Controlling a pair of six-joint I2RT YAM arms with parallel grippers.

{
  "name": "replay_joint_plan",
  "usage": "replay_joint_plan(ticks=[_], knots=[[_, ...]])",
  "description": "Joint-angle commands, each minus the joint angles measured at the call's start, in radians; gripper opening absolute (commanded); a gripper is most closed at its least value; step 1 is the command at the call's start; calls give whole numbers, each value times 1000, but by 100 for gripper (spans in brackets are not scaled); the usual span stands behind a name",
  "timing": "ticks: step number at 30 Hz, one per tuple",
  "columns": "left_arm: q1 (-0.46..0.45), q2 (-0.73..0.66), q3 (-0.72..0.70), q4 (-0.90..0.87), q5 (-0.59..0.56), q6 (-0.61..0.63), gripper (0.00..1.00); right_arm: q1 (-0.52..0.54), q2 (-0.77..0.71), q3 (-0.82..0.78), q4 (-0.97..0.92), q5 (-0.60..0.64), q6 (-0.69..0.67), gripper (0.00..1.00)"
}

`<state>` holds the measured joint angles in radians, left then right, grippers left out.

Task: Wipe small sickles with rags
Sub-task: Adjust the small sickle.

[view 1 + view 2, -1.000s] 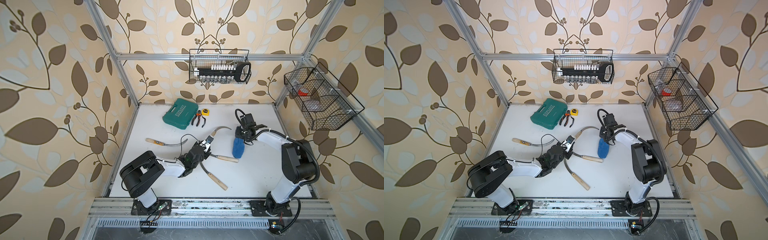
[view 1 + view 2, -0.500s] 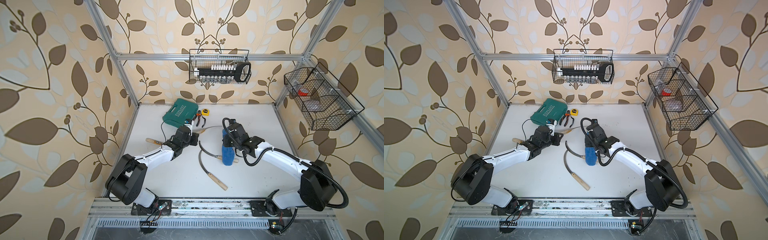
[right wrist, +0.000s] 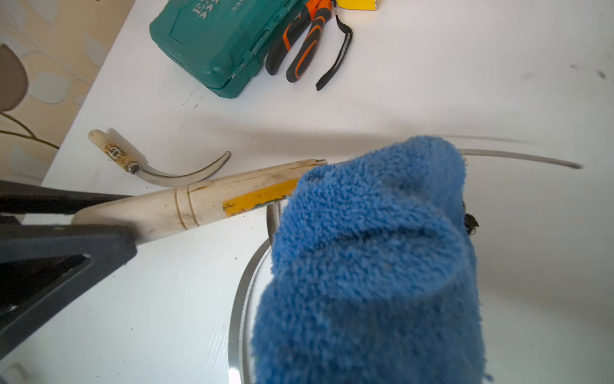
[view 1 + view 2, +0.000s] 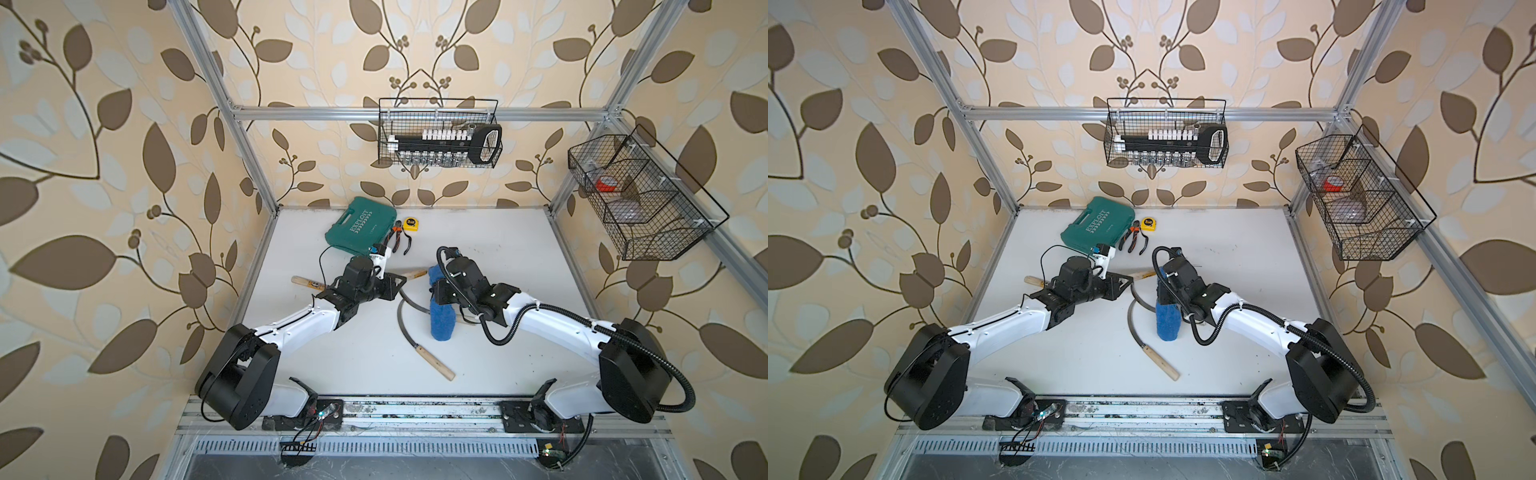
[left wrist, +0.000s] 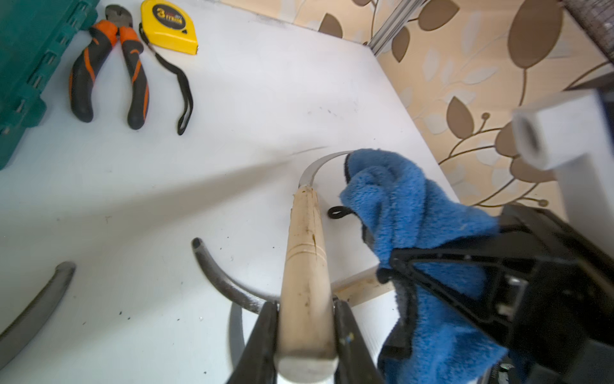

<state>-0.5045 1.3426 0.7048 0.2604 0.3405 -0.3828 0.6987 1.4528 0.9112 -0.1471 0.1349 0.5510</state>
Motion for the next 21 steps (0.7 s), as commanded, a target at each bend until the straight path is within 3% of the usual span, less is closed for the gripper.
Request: replay_joint_plan(ticks=[1, 8, 21], knots=[[-8, -23, -7, 123, 114, -16, 0, 18, 41, 13, 44, -27, 18, 0], [-23, -13, -6, 158, 197, -27, 0, 17, 70, 57, 50, 12, 13, 0], [-87, 19, 13, 153, 226, -53, 0, 17, 44, 162, 53, 36, -71, 2]])
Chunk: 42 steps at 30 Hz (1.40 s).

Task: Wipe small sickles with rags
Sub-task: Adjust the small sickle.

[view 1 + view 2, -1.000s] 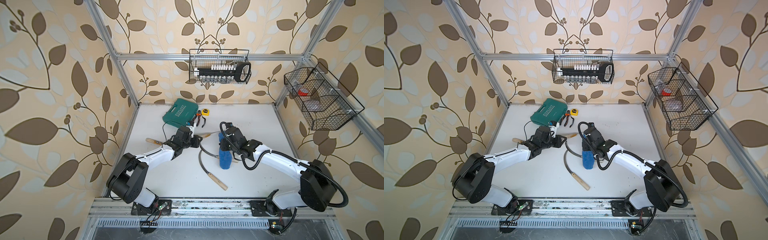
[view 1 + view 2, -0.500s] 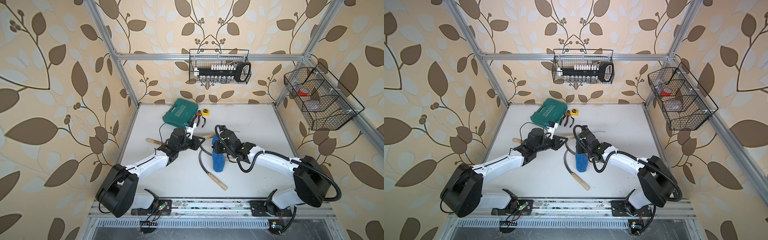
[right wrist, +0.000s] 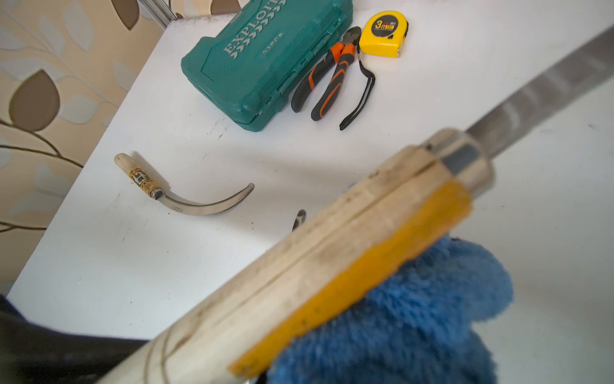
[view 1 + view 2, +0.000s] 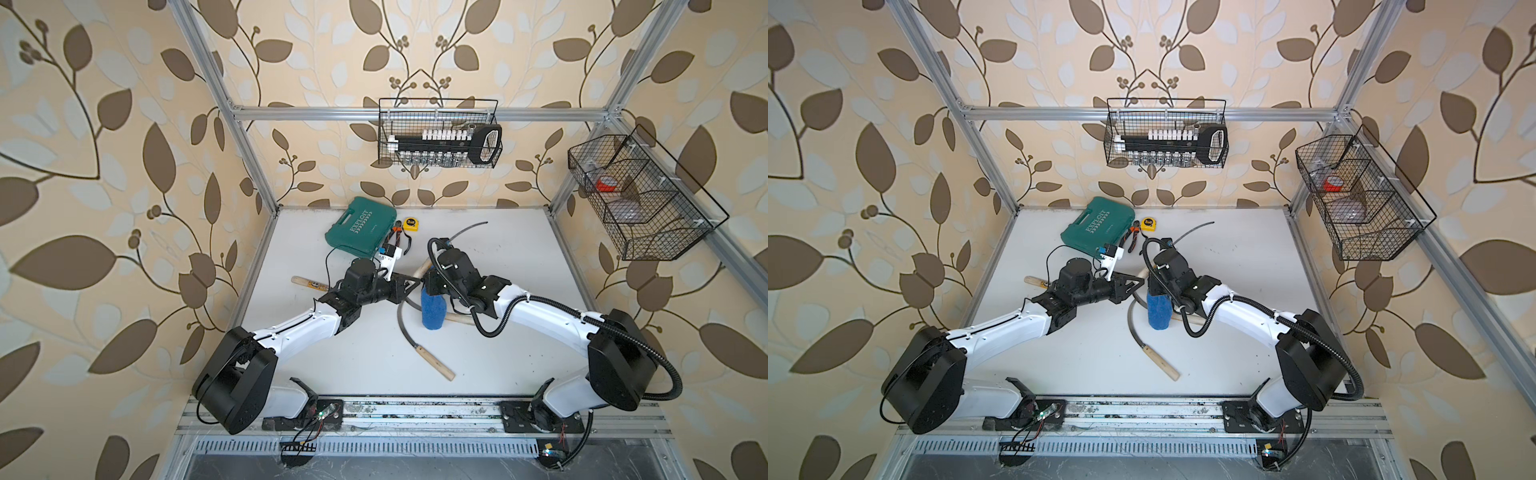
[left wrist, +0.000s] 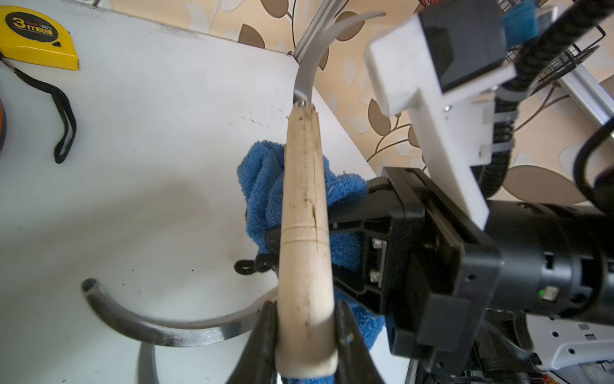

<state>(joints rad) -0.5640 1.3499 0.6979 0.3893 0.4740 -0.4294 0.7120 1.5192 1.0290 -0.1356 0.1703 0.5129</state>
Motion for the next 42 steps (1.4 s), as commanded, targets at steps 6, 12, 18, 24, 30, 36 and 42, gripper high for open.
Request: replay_joint_plan(ticks=[6, 12, 18, 24, 30, 36, 42], knots=[[-27, 42, 43, 9, 107, -10, 0, 13, -27, 48, 57, -29, -52, 2], [-27, 84, 69, 12, 127, -27, 0, 36, -43, 55, 69, -11, -85, 3], [-29, 135, 79, 27, 147, -39, 0, 41, -36, 68, 90, -4, -129, 4], [-30, 143, 73, 52, 170, -60, 0, 39, -11, 86, 143, 13, -198, 5], [-28, 156, 70, 48, 159, -110, 0, 17, 17, 85, 221, 0, -211, 4], [-28, 195, 80, 63, 184, -144, 0, 14, 17, 18, 389, -58, -235, 4], [-26, 175, 75, 42, 156, -132, 0, 3, 53, 34, 381, -35, -230, 2]])
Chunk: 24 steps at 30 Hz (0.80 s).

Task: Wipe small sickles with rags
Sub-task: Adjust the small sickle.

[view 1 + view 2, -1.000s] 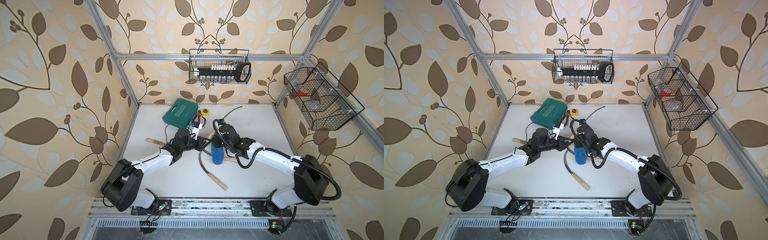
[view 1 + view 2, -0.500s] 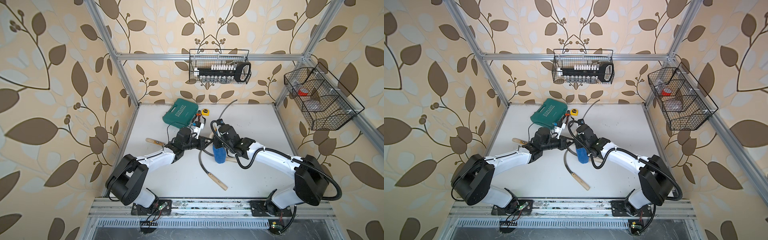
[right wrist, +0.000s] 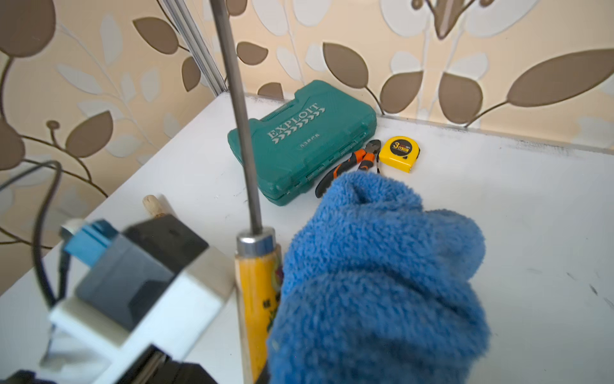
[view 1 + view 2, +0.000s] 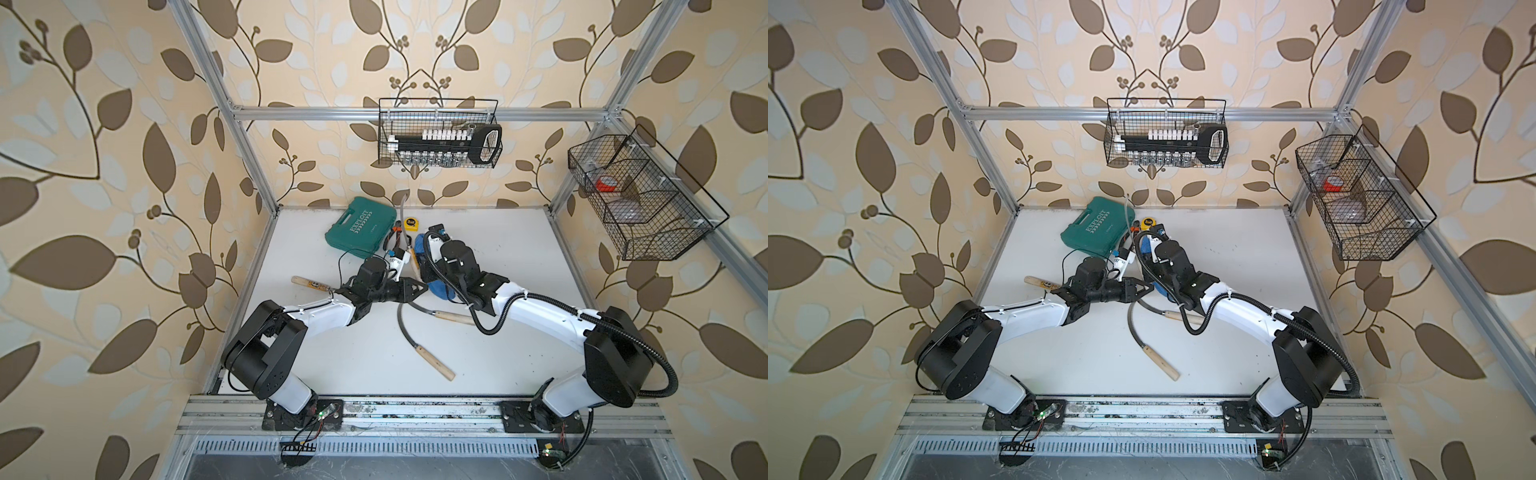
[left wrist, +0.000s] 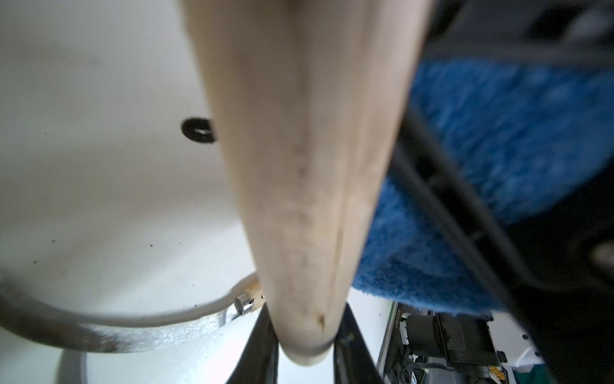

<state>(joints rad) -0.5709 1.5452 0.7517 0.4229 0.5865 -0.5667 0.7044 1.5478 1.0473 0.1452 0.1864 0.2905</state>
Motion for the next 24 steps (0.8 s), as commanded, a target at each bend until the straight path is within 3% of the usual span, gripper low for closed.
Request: replay_joint_plan(ticks=[1, 15, 24], knots=[[-16, -28, 17, 5, 38, 4, 0, 7, 27, 11, 98, -39, 0, 2], [38, -88, 7, -21, 35, 54, 0, -124, -76, -157, 62, -77, 128, 2], [55, -121, 84, -47, -84, 152, 0, -121, -73, -204, 101, -311, 201, 3]])
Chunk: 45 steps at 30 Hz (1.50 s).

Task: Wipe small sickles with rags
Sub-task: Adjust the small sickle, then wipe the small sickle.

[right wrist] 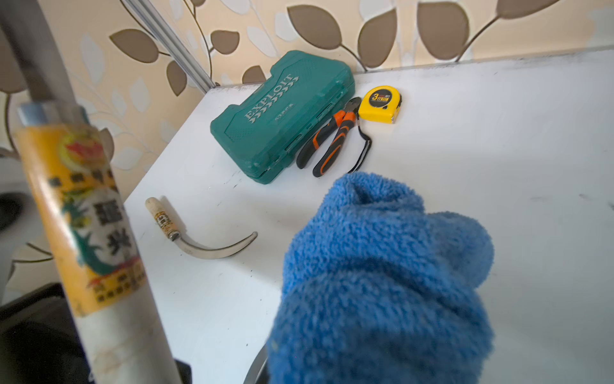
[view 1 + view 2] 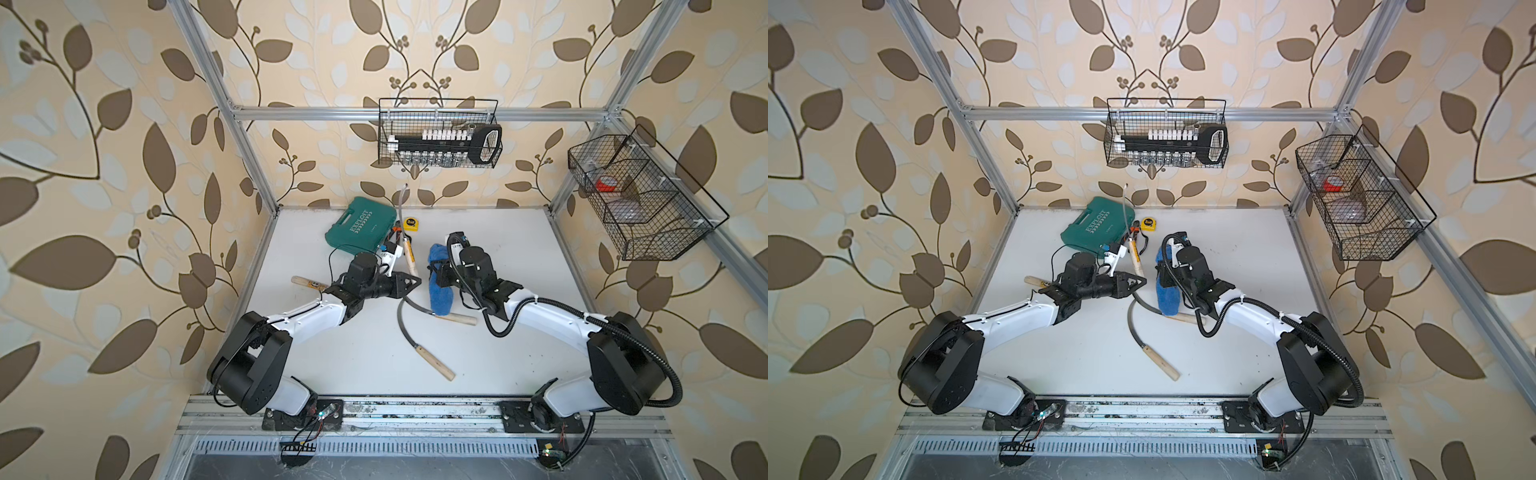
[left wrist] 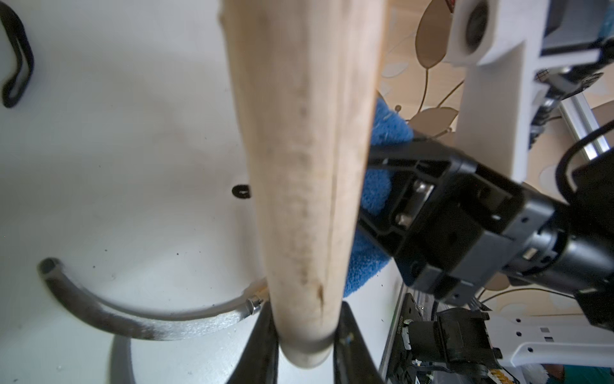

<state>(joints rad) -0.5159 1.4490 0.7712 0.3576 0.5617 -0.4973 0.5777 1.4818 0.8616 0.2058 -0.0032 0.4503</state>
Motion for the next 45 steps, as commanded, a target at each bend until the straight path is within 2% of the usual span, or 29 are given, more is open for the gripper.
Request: replay_joint_plan(ticks=[1, 6, 11, 17, 24, 28, 34, 41, 45], knots=[[1, -18, 68, 22, -83, 93, 0, 9, 2, -18, 49, -149, 48, 2], [-1, 7, 68, 54, -144, 124, 0, 27, 23, -38, 106, -183, 71, 2], [-14, -37, 29, 77, -202, 153, 0, 30, 24, -49, 174, -294, 97, 2], [-36, -46, 32, 63, -219, 170, 0, 34, 4, -75, 212, -406, 106, 2], [-55, -82, 9, 69, -231, 174, 0, 18, -55, -112, 210, -385, 96, 3], [-61, -102, -5, 72, -227, 174, 0, 38, 8, -85, 254, -463, 124, 1], [-65, -115, -11, 65, -227, 174, 0, 99, 14, -88, 323, -494, 142, 1], [-71, -132, -21, 64, -222, 171, 0, 11, -1, -114, 348, -494, 179, 1], [-70, -133, -21, 64, -213, 168, 0, 8, -5, -119, 351, -470, 184, 2]])
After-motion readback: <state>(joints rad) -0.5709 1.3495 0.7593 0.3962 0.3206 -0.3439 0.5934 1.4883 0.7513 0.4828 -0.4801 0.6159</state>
